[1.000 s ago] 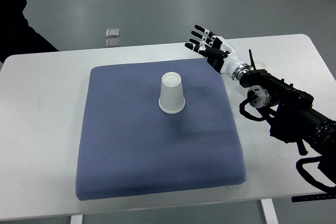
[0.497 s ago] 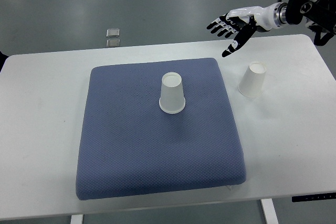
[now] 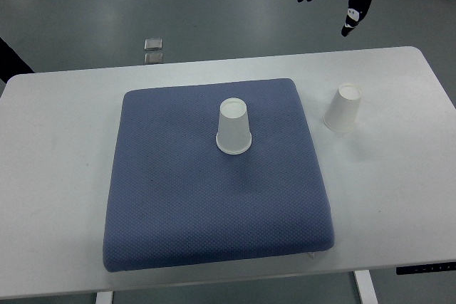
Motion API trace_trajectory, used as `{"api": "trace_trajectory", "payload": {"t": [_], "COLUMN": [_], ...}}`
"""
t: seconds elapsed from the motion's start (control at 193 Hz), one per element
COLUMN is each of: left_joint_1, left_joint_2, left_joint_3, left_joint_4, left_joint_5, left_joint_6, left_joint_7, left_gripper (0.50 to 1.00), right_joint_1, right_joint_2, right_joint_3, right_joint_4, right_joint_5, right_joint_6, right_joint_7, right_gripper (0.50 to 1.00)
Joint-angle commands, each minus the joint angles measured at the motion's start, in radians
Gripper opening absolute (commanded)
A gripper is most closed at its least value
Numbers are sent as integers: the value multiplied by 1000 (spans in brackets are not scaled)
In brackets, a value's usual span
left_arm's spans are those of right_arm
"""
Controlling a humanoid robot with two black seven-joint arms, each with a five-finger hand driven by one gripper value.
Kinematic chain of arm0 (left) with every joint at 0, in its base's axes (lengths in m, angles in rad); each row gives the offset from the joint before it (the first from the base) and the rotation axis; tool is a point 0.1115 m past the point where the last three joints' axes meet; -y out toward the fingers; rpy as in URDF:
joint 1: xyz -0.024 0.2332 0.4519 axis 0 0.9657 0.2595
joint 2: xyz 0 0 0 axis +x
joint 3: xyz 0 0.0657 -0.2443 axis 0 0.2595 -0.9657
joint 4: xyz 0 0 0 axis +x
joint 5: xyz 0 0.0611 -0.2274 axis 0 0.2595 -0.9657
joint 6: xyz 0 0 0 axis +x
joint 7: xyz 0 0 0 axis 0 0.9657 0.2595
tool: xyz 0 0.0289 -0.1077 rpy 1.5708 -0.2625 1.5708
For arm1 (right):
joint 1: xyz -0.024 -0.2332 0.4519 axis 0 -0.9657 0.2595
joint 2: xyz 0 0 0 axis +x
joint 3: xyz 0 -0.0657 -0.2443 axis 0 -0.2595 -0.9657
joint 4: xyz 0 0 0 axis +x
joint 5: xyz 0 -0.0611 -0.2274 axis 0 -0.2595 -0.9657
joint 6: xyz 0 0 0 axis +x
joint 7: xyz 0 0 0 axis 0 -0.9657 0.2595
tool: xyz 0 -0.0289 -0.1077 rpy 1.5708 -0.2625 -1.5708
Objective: Stack paper cups
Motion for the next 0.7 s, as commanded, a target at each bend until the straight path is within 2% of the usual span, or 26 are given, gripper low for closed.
{"api": "trace_trajectory", "payload": {"t": [0.0, 0.238, 0.42, 0.534, 0.694], "left_joint_1": [0, 0, 0, 2, 2], "left_joint_2": [0, 0, 0, 0, 0], "left_joint_3": [0, 0, 0, 0, -1], "left_joint_4": [-3, -6, -6, -6, -2], "left_joint_5": [2, 1, 1, -1, -1], "left_joint_6": [0, 0, 0, 0, 0], "left_joint_7": [0, 0, 0, 0, 0], "left_gripper": [1000, 1000, 1000, 1000, 1000], "right_joint_1": [67, 66, -83, -192, -344], "right_joint_2": [-42, -90, -64, -1, 71], "right_joint_3": [-29, -37, -26, -25, -25], "right_joint_4": [73, 99, 47, -24, -122], "right_joint_5": [1, -2, -16, -20, -22], "right_joint_6": [0, 0, 0, 0, -154], "right_joint_7": [-13, -13, -13, -13, -15], "right_gripper": [928, 928, 928, 928, 928]}}
